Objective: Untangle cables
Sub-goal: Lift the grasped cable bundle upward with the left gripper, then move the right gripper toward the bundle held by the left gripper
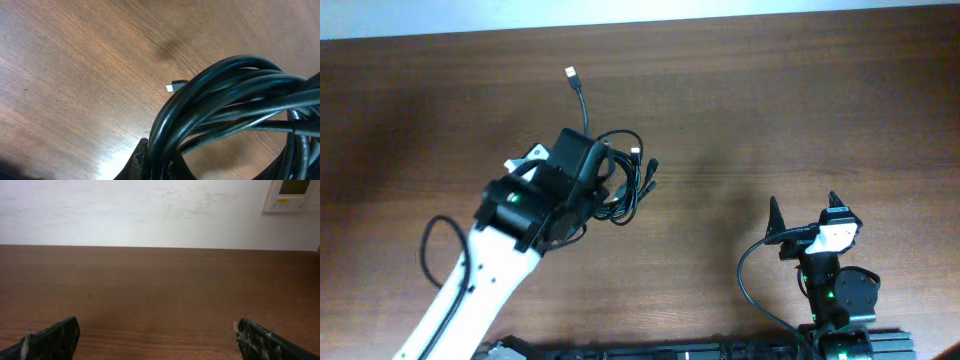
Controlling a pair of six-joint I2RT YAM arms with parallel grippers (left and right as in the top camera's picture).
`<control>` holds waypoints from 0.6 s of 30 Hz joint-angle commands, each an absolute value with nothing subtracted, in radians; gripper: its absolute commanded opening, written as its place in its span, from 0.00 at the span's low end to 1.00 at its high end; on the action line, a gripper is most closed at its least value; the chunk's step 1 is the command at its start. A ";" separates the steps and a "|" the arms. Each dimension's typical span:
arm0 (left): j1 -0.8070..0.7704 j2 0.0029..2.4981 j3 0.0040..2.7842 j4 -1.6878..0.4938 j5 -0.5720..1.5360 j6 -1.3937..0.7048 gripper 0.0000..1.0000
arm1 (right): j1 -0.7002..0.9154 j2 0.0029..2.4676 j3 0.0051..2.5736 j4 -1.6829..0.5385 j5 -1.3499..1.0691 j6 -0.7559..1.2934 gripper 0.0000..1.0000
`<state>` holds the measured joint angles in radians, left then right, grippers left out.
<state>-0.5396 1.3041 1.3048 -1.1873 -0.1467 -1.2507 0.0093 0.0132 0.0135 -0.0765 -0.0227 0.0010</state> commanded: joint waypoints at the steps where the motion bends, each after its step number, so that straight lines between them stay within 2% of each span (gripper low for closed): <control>1: -0.543 1.414 1.304 -1.184 -0.084 -1.265 0.00 | 0.015 0.008 0.006 -0.078 -0.010 0.008 0.99; 9: -0.540 1.440 1.304 -1.189 -0.101 -1.241 0.00 | 0.015 0.008 0.006 -0.078 -0.011 0.008 0.99; 10: -0.540 1.440 1.304 -1.186 -0.101 -1.242 0.00 | 0.015 0.008 0.006 -0.070 -0.097 0.029 0.99; 11: -0.540 1.440 1.304 -1.181 -0.101 -1.242 0.00 | 0.015 0.008 0.006 -0.063 -0.185 0.114 0.99; 13: -0.540 1.440 1.304 -1.143 -0.101 -1.250 0.00 | 0.015 0.008 0.006 -0.050 -0.381 0.453 0.99; 14: -0.540 1.440 1.304 -1.129 -0.098 -1.290 0.00 | 0.015 0.008 0.006 -0.046 -0.547 0.720 0.99; 15: -0.541 1.440 1.304 -1.129 -0.089 -1.299 0.00 | 0.015 0.008 0.006 -0.046 -0.623 0.848 0.99; 16: -0.541 1.440 1.304 -1.129 -0.090 -1.299 0.00 | 0.015 0.008 0.006 -0.046 -0.625 0.913 0.99; 18: -0.541 1.440 1.304 -1.130 -0.062 -1.320 0.00 | 0.014 0.008 0.006 -0.038 -0.580 0.904 0.99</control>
